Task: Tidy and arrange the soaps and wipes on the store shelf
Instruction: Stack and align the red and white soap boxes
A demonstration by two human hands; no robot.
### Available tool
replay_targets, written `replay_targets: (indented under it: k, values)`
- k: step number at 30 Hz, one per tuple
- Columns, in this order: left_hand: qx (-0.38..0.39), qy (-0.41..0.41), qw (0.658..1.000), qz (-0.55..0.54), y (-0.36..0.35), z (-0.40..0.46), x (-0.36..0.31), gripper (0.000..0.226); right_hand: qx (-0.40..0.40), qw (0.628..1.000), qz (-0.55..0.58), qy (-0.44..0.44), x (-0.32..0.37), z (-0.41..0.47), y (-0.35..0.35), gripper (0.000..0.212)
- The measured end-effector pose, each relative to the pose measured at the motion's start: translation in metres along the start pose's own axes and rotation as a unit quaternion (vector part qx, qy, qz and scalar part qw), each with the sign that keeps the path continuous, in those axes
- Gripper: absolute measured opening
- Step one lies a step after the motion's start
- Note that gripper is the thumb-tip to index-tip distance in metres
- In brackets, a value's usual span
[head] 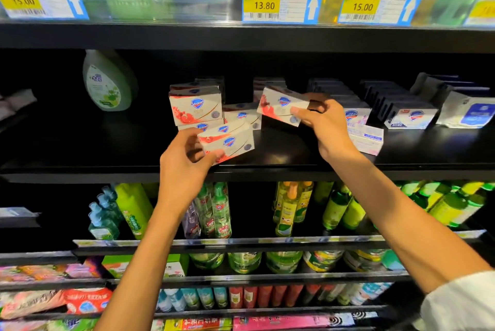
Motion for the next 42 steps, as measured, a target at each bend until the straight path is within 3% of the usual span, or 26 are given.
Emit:
replay_targets:
  k: [8,12,20,25,32,42]
  values:
    - [0.123,0.008,0.992,0.012,-0.034,0.014,-0.026,0.045,-0.080,0.991,-0.106,-0.023,-0.015,0.033,0.001,0.021]
    - [0.158,0.023,0.987,0.030,-0.047,0.029,-0.027,0.042,-0.054,0.987,-0.147,-0.039,-0.037,0.049,0.000,0.037]
    - [0.167,0.029,0.985,0.030,-0.050,0.037,-0.018,0.044,0.034,0.987,-0.155,-0.009,-0.061,0.070,-0.020,0.049]
    - [0.172,0.030,0.984,0.027,-0.050,0.035,-0.018,0.045,0.087,0.962,-0.260,0.012,-0.078,0.098,-0.029,0.069]
    - [0.171,0.022,0.985,0.027,-0.051,0.035,-0.017,0.049,0.087,0.944,-0.311,0.076,-0.108,0.121,-0.031,0.084]
    - [0.180,-0.004,0.983,0.031,-0.049,0.035,-0.015,0.046,0.076,0.939,-0.330,0.061,-0.086,0.106,-0.030,0.088]
Point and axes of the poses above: each hand's wrist, its own z-axis towards the middle knuckle, its own y-axis out of the back of the hand, x = y × z, the point moved 2 cm from there along z, towards the middle knuckle, and after that the axes turned 13 degrees about y, right-handed, at the moved point
